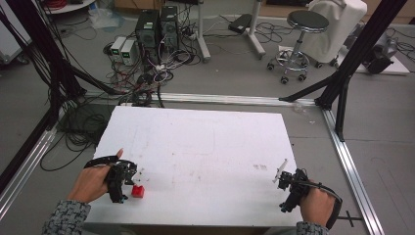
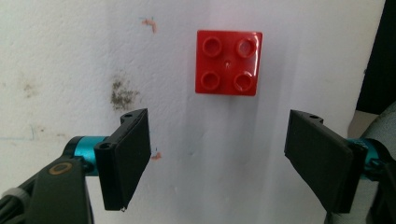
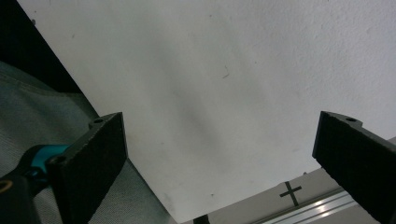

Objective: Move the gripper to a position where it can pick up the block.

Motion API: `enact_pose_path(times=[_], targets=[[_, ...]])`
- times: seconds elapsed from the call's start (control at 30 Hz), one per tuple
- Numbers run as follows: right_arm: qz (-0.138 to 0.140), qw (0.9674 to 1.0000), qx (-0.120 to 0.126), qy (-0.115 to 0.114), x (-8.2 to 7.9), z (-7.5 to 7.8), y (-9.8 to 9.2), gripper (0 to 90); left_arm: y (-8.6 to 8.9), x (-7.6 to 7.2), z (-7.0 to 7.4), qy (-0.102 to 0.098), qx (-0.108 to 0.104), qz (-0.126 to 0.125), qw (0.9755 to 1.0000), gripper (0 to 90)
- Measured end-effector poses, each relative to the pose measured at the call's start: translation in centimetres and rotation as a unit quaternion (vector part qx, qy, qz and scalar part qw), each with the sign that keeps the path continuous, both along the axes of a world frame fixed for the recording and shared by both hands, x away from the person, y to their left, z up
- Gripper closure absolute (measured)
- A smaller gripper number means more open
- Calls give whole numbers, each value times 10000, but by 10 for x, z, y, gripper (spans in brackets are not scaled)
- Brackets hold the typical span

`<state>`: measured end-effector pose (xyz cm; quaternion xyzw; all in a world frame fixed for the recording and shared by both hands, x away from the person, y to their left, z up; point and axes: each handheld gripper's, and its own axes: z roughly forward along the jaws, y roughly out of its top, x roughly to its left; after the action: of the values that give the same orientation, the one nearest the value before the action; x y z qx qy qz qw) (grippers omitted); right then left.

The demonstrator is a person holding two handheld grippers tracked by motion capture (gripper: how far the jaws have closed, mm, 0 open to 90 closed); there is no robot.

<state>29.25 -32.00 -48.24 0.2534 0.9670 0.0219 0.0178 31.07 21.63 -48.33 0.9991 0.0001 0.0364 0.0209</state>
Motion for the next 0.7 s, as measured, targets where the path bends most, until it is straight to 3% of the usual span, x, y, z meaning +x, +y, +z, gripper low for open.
enact_pose_path(times=[0.17,0.7], targets=[[-7,10000,11,2,0,0,1,23,-6,1,-5,-56,53,-3,10000,230],[34,10000,3,35,2,-1,4,23,-18,1,-14,175,39,-174,9997,231]])
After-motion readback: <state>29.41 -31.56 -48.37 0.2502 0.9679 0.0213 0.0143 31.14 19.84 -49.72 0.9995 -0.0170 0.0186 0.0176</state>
